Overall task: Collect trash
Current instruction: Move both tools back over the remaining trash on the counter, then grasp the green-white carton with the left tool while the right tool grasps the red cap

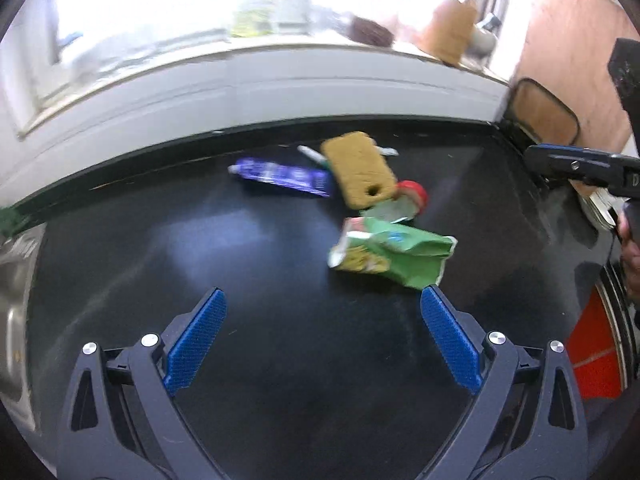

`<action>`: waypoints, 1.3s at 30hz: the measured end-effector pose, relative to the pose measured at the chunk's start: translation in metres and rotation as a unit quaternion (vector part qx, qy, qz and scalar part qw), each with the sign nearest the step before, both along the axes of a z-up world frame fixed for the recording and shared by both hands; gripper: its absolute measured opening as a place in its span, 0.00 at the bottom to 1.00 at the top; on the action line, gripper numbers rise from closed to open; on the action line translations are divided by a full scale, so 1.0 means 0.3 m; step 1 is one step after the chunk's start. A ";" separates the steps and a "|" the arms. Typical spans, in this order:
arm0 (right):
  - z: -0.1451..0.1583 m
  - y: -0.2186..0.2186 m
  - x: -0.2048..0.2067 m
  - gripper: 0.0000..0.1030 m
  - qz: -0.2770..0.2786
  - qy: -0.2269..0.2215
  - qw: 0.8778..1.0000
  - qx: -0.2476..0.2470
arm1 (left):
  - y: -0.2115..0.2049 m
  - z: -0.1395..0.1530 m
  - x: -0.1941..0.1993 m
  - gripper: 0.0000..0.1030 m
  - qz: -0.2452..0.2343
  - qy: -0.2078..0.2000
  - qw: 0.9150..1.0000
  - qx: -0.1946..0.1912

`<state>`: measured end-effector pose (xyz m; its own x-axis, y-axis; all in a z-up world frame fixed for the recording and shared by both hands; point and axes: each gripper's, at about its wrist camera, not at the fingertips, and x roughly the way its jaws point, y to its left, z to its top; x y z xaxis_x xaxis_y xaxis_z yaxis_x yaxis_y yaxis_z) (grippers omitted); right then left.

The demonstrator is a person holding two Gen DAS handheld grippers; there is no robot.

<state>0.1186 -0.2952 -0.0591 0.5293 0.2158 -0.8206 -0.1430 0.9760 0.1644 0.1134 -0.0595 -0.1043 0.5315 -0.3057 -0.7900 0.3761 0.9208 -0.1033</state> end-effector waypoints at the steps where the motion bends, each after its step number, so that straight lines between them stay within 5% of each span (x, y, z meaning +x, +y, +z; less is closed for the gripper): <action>1: -0.021 -0.011 0.013 0.80 0.002 0.005 1.000 0.000 | -0.021 -0.016 0.020 0.92 -0.005 0.007 1.000 -0.001; 8: -0.164 -0.064 0.141 0.80 0.030 0.040 0.999 -0.013 | -0.157 -0.162 0.161 0.92 0.028 0.104 0.994 -0.031; 13: -0.283 -0.074 0.239 0.76 0.061 0.073 0.995 -0.006 | -0.215 -0.273 0.237 0.92 0.105 0.174 0.978 -0.055; 17: -0.364 -0.066 0.320 0.73 0.086 0.089 0.992 0.000 | -0.233 -0.319 0.262 0.92 0.156 0.186 0.967 -0.080; 27: -0.469 -0.046 0.397 0.19 0.119 0.119 0.986 0.018 | -0.209 -0.366 0.312 0.91 0.228 0.222 0.934 -0.162; 29: -0.451 -0.046 0.383 0.18 0.116 0.109 0.987 0.013 | -0.206 -0.357 0.314 0.72 0.224 0.215 0.936 -0.167; 39: -0.305 -0.128 0.260 0.17 0.042 0.049 0.998 0.024 | -0.156 -0.240 0.248 0.58 0.168 0.184 0.946 -0.208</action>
<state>0.1967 -0.3337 -0.1506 0.4254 0.2975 -0.8547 -0.2055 0.9515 0.2288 0.1879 -0.1065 -0.1762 0.3658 -0.4927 -0.7896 -0.0635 0.8332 -0.5493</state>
